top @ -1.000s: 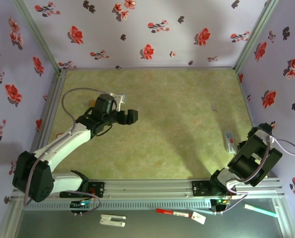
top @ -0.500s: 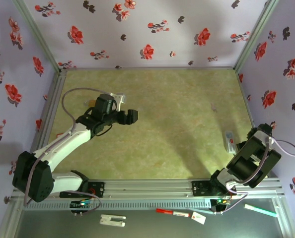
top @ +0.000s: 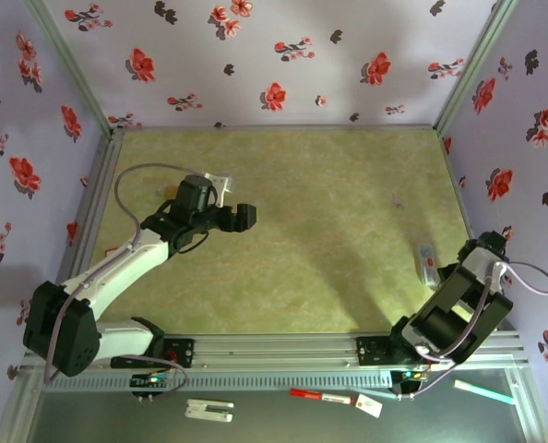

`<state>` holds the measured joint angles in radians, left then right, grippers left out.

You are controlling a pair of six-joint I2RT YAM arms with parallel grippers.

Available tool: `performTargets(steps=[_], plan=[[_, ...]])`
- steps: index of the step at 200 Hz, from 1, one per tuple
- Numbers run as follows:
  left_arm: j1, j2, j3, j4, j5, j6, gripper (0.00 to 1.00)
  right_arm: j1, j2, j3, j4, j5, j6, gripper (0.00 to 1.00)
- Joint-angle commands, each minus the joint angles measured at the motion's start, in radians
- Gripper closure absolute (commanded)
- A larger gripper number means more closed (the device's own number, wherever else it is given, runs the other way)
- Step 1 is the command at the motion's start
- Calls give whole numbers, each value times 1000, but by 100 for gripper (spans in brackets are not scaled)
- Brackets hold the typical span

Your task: Unlock with the key

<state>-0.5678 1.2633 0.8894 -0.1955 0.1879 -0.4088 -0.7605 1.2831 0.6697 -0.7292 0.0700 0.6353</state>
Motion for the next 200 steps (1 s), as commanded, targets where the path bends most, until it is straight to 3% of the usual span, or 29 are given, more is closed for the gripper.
performTargets(steps=[1, 52, 109, 139, 169, 200], plan=[[-8, -6, 34, 5, 18, 15, 9, -2, -53, 60, -74, -14, -20, 100], [-9, -8, 46, 16, 49, -18, 9, -2, -157, 183, -156, -68, -11, 100], [-15, 2, 113, 54, 137, -128, 10, 50, -263, 361, -143, -292, 77, 100], [-25, 15, 151, 104, 185, -226, 10, 234, -245, 457, -96, -372, 143, 100], [-38, 48, 204, 150, 237, -400, 10, 489, -223, 488, 46, -420, 251, 100], [-61, 60, 143, 435, 273, -594, 10, 760, -176, 494, 250, -433, 362, 100]])
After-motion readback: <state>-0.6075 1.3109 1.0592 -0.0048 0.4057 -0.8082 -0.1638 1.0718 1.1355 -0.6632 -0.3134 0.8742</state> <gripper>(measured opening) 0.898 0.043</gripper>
